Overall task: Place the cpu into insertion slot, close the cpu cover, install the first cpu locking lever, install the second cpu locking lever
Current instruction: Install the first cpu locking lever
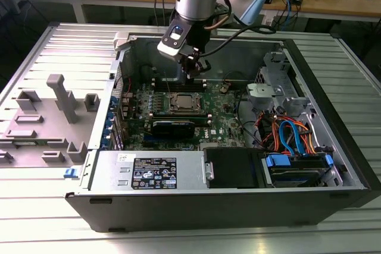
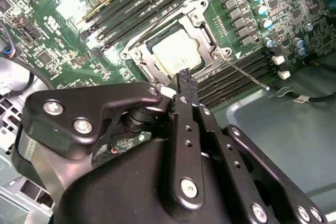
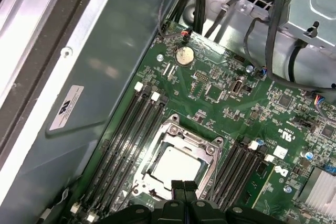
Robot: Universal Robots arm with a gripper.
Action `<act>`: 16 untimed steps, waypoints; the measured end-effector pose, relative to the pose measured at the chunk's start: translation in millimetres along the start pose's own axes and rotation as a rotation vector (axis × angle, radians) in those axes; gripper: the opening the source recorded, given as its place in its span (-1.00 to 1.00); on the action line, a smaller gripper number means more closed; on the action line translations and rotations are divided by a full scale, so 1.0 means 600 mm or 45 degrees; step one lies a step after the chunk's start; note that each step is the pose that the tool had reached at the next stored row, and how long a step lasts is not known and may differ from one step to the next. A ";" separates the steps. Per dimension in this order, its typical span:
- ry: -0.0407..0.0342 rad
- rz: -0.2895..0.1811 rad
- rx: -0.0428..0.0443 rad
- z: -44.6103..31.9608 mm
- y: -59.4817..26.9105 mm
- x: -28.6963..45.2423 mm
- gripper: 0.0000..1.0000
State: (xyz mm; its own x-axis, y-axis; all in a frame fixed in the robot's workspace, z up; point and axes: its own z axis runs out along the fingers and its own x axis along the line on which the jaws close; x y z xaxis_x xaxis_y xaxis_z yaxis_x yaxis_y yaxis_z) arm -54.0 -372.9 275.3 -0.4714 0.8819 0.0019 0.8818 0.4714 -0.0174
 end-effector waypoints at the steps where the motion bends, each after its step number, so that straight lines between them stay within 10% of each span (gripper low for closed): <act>1: 0.0025 -0.002 -0.001 0.000 -0.003 0.001 -0.79; 3: 0.0183 -0.013 -0.010 0.000 -0.012 0.006 -0.79; 13: 0.0135 -0.358 -0.006 0.002 -0.012 0.006 -0.79; 16: 0.0119 -0.369 -0.009 0.002 -0.022 0.012 -0.79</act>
State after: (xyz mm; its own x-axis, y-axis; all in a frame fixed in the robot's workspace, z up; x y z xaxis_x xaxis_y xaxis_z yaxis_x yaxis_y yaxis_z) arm -69.1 -373.0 274.3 -0.7036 0.7104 0.0150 0.7104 0.7038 -0.0082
